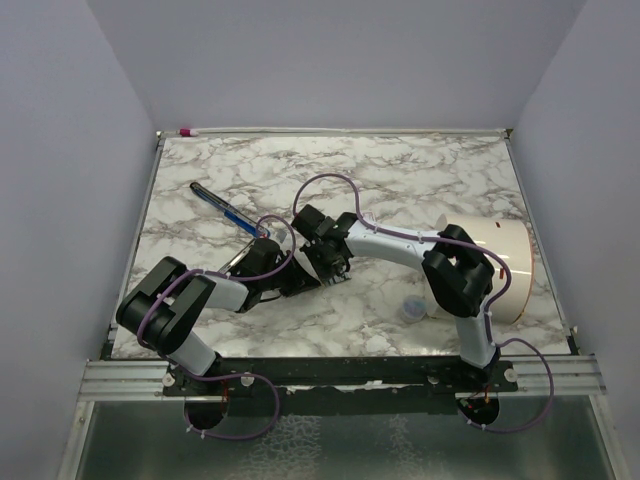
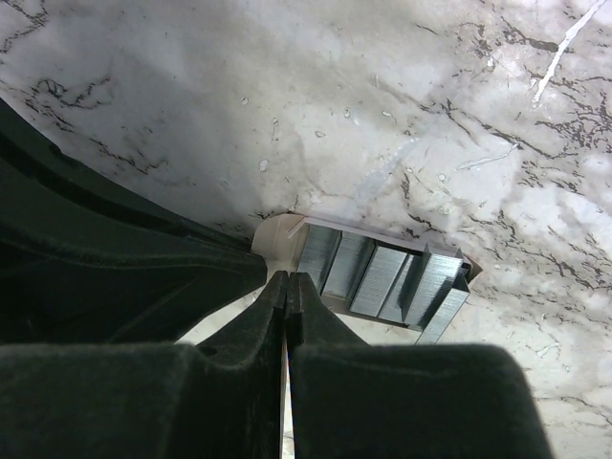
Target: Unload the staples from the stapler
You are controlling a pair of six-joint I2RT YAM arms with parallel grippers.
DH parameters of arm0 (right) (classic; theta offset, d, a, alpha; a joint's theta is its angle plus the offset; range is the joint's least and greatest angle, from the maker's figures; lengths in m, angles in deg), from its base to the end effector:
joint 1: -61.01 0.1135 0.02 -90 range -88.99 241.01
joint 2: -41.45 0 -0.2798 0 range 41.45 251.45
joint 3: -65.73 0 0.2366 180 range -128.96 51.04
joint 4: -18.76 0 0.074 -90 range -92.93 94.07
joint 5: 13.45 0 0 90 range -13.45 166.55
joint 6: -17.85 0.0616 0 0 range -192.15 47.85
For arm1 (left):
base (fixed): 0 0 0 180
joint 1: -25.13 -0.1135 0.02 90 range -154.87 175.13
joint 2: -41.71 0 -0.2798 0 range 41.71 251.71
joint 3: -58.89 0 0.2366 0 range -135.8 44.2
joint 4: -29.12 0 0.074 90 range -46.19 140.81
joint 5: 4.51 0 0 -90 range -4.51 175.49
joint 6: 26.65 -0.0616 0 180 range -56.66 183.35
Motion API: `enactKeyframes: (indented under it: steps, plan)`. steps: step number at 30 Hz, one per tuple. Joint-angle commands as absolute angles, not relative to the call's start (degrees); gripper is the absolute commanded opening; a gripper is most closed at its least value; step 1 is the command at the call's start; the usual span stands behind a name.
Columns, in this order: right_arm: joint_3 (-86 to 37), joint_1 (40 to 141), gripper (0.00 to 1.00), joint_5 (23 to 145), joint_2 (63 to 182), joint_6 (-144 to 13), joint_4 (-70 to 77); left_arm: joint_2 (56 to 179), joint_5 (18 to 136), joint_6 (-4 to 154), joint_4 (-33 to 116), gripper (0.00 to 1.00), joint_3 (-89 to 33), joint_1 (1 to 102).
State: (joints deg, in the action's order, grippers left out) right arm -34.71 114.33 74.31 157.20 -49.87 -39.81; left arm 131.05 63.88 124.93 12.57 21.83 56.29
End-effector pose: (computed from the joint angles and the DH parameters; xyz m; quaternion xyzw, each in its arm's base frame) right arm 0.2453 0.3253 0.1728 -0.2622 0.9546 0.0706 0.1226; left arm 0.2177 -0.1581 0.1295 -0.1468 0.8660 -0.4394 0.1884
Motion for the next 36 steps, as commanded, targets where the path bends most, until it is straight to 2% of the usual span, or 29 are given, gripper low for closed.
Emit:
enactKeyframes:
  steps: [1,5,10,14,18,20,23,26,28,33,36]
  plan:
    - [-35.31,114.61,0.01,73.91,157.57,-49.3,-39.44,129.7,62.95,124.55,11.93,0.0,21.88,56.55]
    - [-35.68,114.44,0.05,72.03,152.9,-49.83,-40.2,129.7,62.87,124.27,11.91,0.0,21.85,56.53]
    - [-27.84,108.92,0.11,75.01,142.81,-51.97,-35.01,129.65,62.57,124.1,11.88,0.0,22.01,56.53]
    - [-20.13,100.85,0.23,85.94,138.89,-54.61,-29.8,129.27,62.58,123.85,12.06,0.03,22.18,56.51]
    - [-16.73,95.47,0.29,96.21,138.94,-56.9,-26.55,128.35,62.69,122.08,14.1,0.08,21.45,56.51]
    - [-17.58,95.12,0.32,95.41,139.2,-59.68,-27.28,126.92,63.02,120.48,16.2,0.14,20.97,56.51]
    - [-17.57,94.34,0.42,95.29,139.03,-61.65,-25.21,123.46,64.39,116.77,21.29,0.28,19.96,56.51]
    - [-18.83,94.15,0.43,102.61,141.76,-61.61,-24.59,120.51,65.62,113.45,26.4,0.39,18.2,56.54]
    - [-18.12,94.15,0.43,106.12,143.03,-61.26,-23.37,119.6,65.53,112.48,27.32,0.42,17.54,56.55]
    - [-16.88,94.15,0.43,105.38,142.16,-60.64,-22.52,119.69,64.01,108.36,29.33,0.51,14.31,56.51]
    - [-16.29,94.15,0.43,99.66,139.37,-60.36,-22.92,121.28,60.95,103.31,30.1,0.58,10.44,56.52]
